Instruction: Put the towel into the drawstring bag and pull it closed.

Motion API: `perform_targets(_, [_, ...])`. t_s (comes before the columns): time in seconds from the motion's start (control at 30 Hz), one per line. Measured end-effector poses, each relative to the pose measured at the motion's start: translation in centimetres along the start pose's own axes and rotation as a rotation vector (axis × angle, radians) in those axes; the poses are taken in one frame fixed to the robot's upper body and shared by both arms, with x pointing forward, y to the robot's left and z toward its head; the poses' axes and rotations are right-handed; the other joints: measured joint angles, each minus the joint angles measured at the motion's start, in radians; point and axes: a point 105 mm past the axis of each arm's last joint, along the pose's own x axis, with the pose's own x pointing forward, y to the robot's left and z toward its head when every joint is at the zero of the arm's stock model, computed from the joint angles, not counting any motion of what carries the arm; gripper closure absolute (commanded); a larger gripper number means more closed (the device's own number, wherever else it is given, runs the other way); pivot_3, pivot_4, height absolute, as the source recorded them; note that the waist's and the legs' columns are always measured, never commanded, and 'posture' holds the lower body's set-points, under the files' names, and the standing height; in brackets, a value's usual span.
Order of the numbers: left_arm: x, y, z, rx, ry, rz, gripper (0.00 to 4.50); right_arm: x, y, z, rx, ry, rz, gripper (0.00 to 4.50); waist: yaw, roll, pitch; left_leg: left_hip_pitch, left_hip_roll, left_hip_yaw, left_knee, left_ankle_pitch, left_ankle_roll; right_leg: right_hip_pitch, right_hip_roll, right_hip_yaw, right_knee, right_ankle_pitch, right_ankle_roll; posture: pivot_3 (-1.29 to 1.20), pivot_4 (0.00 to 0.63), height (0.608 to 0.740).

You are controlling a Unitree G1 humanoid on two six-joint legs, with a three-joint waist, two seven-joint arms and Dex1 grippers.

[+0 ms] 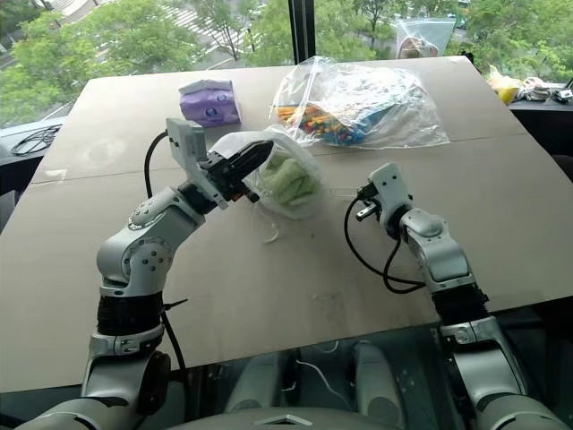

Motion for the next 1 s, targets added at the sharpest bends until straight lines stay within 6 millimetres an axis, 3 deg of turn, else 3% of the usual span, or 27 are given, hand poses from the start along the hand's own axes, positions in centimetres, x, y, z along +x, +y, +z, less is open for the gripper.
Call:
perform_targets(0.1, [0.0,0.8,0.4,-0.037,-0.013,0.032,4.5,0.3,-0.9,2.9,-0.017,-0.09,-0.039,4.45,-0.004,0.0,0.0,0.001,0.0,0.0,0.0,0.0,0.0,0.0,0.001,0.0,0.0,0.002,0.003,0.0,0.15,0.74])
perform_targets(0.2, [-0.2,0.7,0.5,-0.055,-0.005,0.016,3.63,0.4,-0.8,3.4,-0.024,-0.106,-0.045,4.5,-0.003,0.0,0.0,0.0,0.0,-0.001,-0.001,0.0,0.0,0.0,0.001,-0.001,0.0,0.002,0.004,0.0,0.15,0.74])
perform_targets(0.3, [-0.4,0.4,0.3,-0.09,0.012,-0.006,2.41,0.5,-0.3,3.6,-0.02,-0.114,-0.032,4.5,-0.002,0.0,0.0,0.0,0.0,0.0,-0.001,0.0,0.0,0.0,0.001,0.0,0.0,0.002,0.004,0.0,0.15,0.74])
perform_targets(0.43, [-1.9,0.7,0.4,-0.1,0.046,-0.016,2.41,0.8,0.6,5.1,-0.022,-0.148,-0.01,4.5,-0.009,0.0,0.0,0.001,0.001,0.001,-0.001,0.0,0.0,0.0,0.001,0.001,0.0,0.002,0.004,0.0,0.15,0.74])
perform_targets(0.57, [-4.1,1.1,2.5,-0.091,0.02,-0.035,2.41,0.9,1.0,6.1,-0.032,-0.176,0.005,4.5,-0.004,0.0,0.0,0.001,0.001,-0.001,-0.001,0.001,-0.001,0.0,0.001,-0.001,0.001,0.0,0.0,0.0,0.15,0.74])
perform_targets(0.63, [-5.2,1.1,2.7,-0.077,0.041,-0.043,2.41,1.0,1.0,6.1,-0.034,-0.173,0.008,4.5,-0.004,0.0,0.0,0.001,0.001,-0.001,-0.001,0.001,-0.001,0.0,0.0,-0.001,0.001,0.0,0.0,0.0,0.15,0.74])
perform_targets(0.7, [-6.7,1.4,1.5,-0.072,0.119,-0.038,2.41,1.0,1.0,6.1,-0.037,-0.171,0.008,4.5,-0.005,0.0,0.0,0.001,0.0,0.001,-0.001,0.001,-0.002,0.0,-0.001,0.0,0.001,0.0,0.0,0.0,0.15,0.74])
perform_targets(0.83, [-9.5,2.2,-2.8,-0.051,0.331,0.009,2.41,1.0,1.0,6.1,-0.039,-0.17,0.007,4.5,-0.005,0.001,0.0,0.001,0.001,0.001,-0.001,0.001,-0.002,-0.001,-0.002,0.0,0.0,0.0,-0.001,0.0,0.15,0.74])
perform_targets(1.0, [-10.2,3.1,-6.8,0.032,0.476,0.038,2.41,1.2,1.1,6.7,-0.048,-0.184,0.012,4.5,-0.001,0.001,0.001,0.001,0.001,0.0,-0.001,-0.001,-0.006,-0.001,-0.003,-0.002,0.0,0.0,-0.001,0.0,0.15,0.74])
